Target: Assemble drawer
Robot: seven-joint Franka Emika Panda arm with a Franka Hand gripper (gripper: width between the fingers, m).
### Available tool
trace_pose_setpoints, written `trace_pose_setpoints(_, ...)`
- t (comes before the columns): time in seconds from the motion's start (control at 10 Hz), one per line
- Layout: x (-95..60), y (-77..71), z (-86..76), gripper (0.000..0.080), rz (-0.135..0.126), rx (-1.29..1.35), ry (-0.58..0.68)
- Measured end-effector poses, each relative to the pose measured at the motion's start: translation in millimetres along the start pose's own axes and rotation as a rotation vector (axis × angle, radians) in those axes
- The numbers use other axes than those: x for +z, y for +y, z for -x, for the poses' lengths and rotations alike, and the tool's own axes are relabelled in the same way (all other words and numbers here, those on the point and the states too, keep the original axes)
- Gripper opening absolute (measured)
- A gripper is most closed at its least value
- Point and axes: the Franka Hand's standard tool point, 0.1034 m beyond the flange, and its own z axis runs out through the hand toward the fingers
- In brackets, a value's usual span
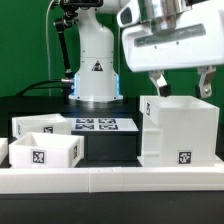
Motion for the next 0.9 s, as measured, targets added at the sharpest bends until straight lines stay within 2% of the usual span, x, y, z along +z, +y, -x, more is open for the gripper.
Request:
trace_pose_setpoints(0.2, 1.7, 0.7, 0.3, 0.0649, 0.002, -0.023, -0.002)
trace_pose_setpoints(0.3, 1.1, 4.1, -0.3, 0.0649, 0.027, -0.152, -0.007)
trace_pose_setpoints(0.4, -2.3, 10.1, -4.8, 0.0649, 0.068, -0.355, -0.020)
trace_pose_setpoints(0.5, -4.2, 14.0, -9.8, 0.0649, 0.080, -0.486, -0.025)
trace_pose_setpoints(0.6, -6.2, 20.4, -13.2, 0.0649, 0.103, -0.619, -0.044)
trace_pose_setpoints(0.7, -9.0, 23.1, -19.0, 0.0649, 0.099, -0.719, -0.048)
trace_pose_setpoints(0.9, -7.4, 23.2, -18.5, 0.0649, 0.099, -0.813, -0.053)
